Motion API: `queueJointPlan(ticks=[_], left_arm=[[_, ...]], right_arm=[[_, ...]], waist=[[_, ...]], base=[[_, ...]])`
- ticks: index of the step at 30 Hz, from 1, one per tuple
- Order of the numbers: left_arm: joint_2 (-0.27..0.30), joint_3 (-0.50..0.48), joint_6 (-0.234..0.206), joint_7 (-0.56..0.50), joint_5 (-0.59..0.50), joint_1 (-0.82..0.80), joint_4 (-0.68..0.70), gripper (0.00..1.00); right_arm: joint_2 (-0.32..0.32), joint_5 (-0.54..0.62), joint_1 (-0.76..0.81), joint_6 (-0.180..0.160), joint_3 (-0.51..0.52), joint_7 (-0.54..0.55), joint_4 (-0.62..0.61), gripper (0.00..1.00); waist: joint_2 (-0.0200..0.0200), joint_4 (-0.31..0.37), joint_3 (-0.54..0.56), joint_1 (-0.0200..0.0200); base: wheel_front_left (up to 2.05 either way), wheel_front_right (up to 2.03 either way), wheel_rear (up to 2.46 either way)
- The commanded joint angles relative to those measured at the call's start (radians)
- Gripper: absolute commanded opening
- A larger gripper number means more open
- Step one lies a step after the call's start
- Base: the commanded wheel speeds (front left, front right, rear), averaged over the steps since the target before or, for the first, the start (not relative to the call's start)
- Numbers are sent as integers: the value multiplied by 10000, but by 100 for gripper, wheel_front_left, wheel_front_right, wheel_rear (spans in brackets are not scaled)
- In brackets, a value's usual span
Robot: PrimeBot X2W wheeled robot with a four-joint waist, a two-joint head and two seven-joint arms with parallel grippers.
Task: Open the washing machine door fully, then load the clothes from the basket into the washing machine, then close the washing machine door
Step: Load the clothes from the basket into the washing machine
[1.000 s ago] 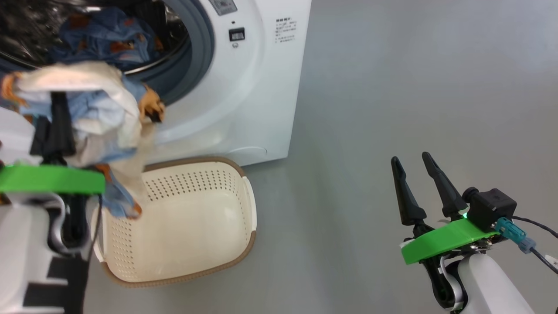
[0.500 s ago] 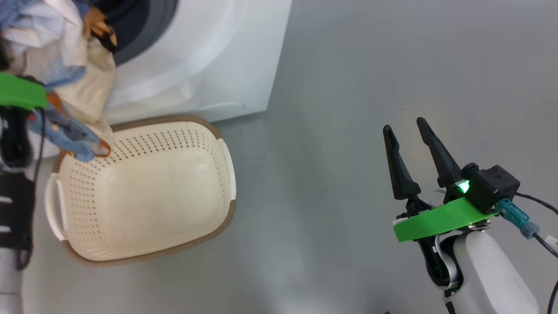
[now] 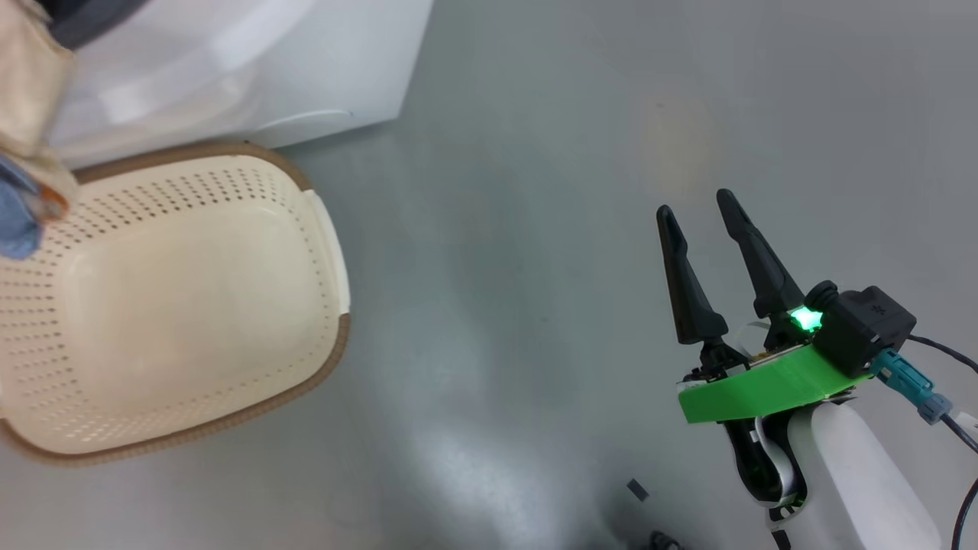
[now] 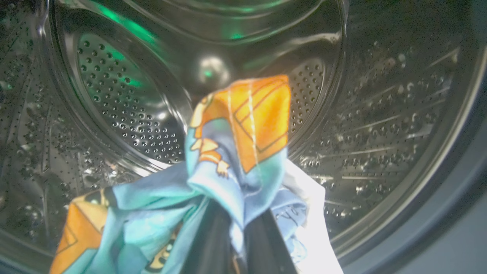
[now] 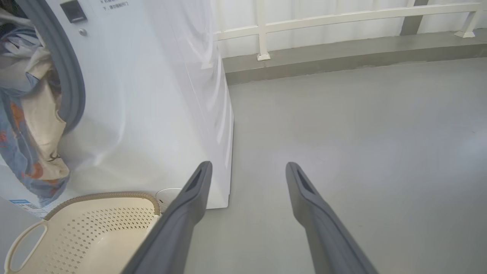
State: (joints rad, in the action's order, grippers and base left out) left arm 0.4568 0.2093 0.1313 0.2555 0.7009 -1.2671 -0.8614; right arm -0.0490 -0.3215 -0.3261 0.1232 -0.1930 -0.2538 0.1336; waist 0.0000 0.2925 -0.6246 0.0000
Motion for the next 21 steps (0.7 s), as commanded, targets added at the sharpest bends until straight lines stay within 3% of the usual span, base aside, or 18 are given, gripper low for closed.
queueJointPlan(ticks=[1, 4, 8, 9, 10, 11, 14, 21], left_arm=[[564, -242, -6, 63, -101, -327, 377, 0], [588, -1274, -6, 63, -791, -737, 1679, 0], [300, -1685, -6, 63, -1161, -441, 1720, 0], [196, -1690, -6, 63, -1184, -334, 1420, 25], [112, -1641, -6, 63, -1178, -270, 1086, 95], [63, -1544, -6, 63, -1178, -246, 783, 100], [-48, -853, -6, -111, -949, -399, -429, 100], [-89, -9, -6, -20, -569, -536, -1387, 100]], right_arm=[[-14, -154, 193, 75, -227, -80, -284, 100], [-13, -245, 274, 75, -206, -80, -427, 100], [-13, -319, 314, 75, -214, -80, -410, 100], [-13, -346, 322, 75, -228, -80, -385, 100], [-13, -370, 324, 75, -245, -80, -364, 100], [-13, -392, 317, 75, -262, -80, -344, 100], [-13, -426, 235, 75, -303, -80, -278, 100], [-13, -409, 2, 75, -313, -80, -130, 100]], waist=[[0, 430, -432, 0], [0, 570, -630, 0], [0, 602, -630, 0], [0, 599, -616, 0], [0, 590, -603, 0], [0, 576, -600, 0], [0, 474, -590, 0], [0, 234, -352, 0]], base=[[0, 0, 0], [0, 0, 0], [0, 0, 0], [0, 0, 0], [0, 0, 0], [0, 0, 0], [0, 0, 0], [0, 0, 0]])
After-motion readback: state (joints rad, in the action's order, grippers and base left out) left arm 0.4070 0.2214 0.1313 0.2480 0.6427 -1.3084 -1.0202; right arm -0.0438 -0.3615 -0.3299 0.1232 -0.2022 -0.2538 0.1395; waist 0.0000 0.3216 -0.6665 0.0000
